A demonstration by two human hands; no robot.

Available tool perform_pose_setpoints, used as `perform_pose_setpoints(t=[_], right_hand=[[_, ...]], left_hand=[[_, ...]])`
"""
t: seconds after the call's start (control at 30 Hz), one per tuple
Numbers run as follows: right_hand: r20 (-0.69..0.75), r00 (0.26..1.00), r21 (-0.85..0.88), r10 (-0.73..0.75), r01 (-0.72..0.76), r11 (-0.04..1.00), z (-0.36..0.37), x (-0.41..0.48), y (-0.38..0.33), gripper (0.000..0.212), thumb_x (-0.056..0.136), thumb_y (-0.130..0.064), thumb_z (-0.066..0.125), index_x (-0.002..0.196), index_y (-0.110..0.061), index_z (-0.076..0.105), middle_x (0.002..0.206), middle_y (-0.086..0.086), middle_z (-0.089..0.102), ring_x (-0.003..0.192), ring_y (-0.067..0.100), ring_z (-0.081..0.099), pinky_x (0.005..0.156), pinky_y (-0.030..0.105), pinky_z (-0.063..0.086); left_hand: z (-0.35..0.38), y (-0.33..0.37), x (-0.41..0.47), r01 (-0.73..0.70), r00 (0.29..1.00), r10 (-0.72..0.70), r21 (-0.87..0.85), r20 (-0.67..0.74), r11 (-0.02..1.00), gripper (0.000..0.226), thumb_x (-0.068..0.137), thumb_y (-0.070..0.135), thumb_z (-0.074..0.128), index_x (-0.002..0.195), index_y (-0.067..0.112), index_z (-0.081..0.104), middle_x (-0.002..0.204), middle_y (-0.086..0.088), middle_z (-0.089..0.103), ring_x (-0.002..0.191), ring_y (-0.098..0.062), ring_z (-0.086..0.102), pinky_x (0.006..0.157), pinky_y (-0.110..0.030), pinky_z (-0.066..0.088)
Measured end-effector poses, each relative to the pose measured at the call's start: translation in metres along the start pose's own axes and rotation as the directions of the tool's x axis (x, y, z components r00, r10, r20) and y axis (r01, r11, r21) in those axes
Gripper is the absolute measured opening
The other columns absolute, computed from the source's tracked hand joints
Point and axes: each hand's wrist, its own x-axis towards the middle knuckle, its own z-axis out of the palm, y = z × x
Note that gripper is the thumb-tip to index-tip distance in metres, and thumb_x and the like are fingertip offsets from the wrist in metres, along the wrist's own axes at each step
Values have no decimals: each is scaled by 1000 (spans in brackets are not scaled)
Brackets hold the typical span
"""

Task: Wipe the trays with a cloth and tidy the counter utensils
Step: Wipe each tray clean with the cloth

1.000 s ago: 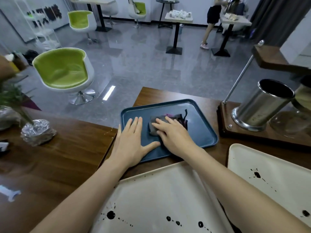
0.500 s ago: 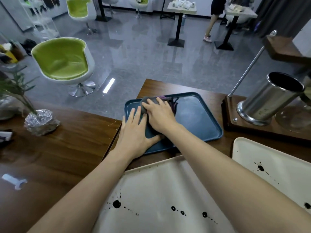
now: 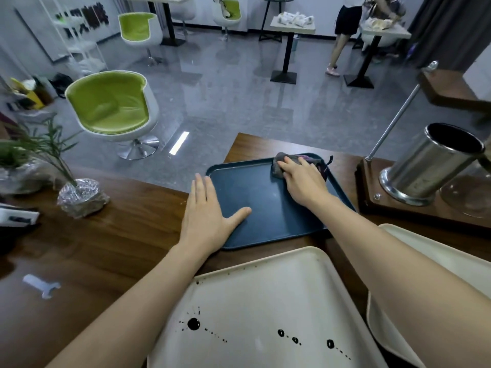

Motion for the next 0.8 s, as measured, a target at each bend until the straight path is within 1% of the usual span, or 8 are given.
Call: perform_pose_setpoints(t=[0.1, 0.17, 0.3, 0.37, 0.43, 0.6, 0.7, 0.8], right_hand=[[-1, 1000, -33, 20, -20, 999, 1, 0, -2, 43, 105, -21, 35, 146, -29, 46, 161, -4, 32, 149, 34, 22, 121, 47, 15], [-4, 999, -58, 32, -32, 998, 3, -2, -12, 44, 105, -22, 33, 147, -30, 45, 161, -3, 32, 149, 35, 22, 121, 48, 16], [68, 988, -86, -138, 144, 986, 16, 3, -83, 43, 102, -21, 38, 142, -32, 46, 154, -6, 40, 147, 33, 24, 117, 46, 23], [91, 973, -115, -213, 222, 968, 28, 5, -123, 41, 101, -20, 41, 141, -29, 47, 150, -5, 43, 147, 32, 24, 115, 45, 25], [80, 965, -130, -251, 259, 957, 35, 5, -141, 43, 99, -19, 44, 142, -27, 46, 151, -4, 42, 147, 32, 22, 116, 45, 23], [156, 933, 23, -325, 326, 945, 29, -7, -119, 48, 104, -17, 37, 150, -31, 41, 161, -9, 30, 152, 23, 14, 121, 42, 11], [136, 908, 104, -397, 385, 917, 23, -37, -104, 43, 105, -19, 41, 145, -33, 49, 158, -12, 36, 151, 21, 18, 121, 42, 12], [99, 895, 134, -434, 420, 897, 23, -60, -85, 42, 104, -19, 43, 142, -34, 52, 155, -12, 41, 150, 20, 21, 121, 39, 16]], left_hand=[[-5, -14, -1, 11, 1000, -13, 82, 23, 997, 119, 84, 88, 32, 163, 7, -1, 171, -11, -1, 158, -22, -2, 128, -44, 0], [-4, -15, -1, -8, 1000, 6, 106, 26, 994, 109, 90, 83, 30, 163, 7, 1, 172, -9, 1, 158, -20, -1, 128, -44, -2], [-1, -16, -1, -18, 1000, 18, 98, -5, 995, 78, 105, 54, 27, 163, 9, 1, 172, -6, 0, 158, -16, -2, 128, -43, -3], [-1, -18, 0, -18, 1000, 19, 89, -13, 996, 69, 108, 43, 26, 163, 9, 4, 172, -7, 3, 158, -16, 0, 128, -43, -2], [0, -18, 1, -14, 1000, 16, 89, -21, 996, 65, 108, 37, 26, 163, 9, 6, 172, -7, 6, 158, -17, 2, 128, -43, -2], [0, -19, -1, -20, 999, 22, 48, -43, 999, 63, 108, 35, 23, 163, 10, 9, 171, -6, 9, 158, -16, 5, 128, -44, 1], [-1, -18, -3, -14, 999, 14, 6, -44, 1000, 62, 109, 38, 17, 163, 11, 8, 171, -6, 8, 158, -14, 4, 128, -43, 0], [-3, -16, -5, -9, 999, 8, -29, -46, 1000, 63, 109, 43, 14, 163, 11, 8, 171, -6, 8, 158, -15, 4, 128, -42, 0]])
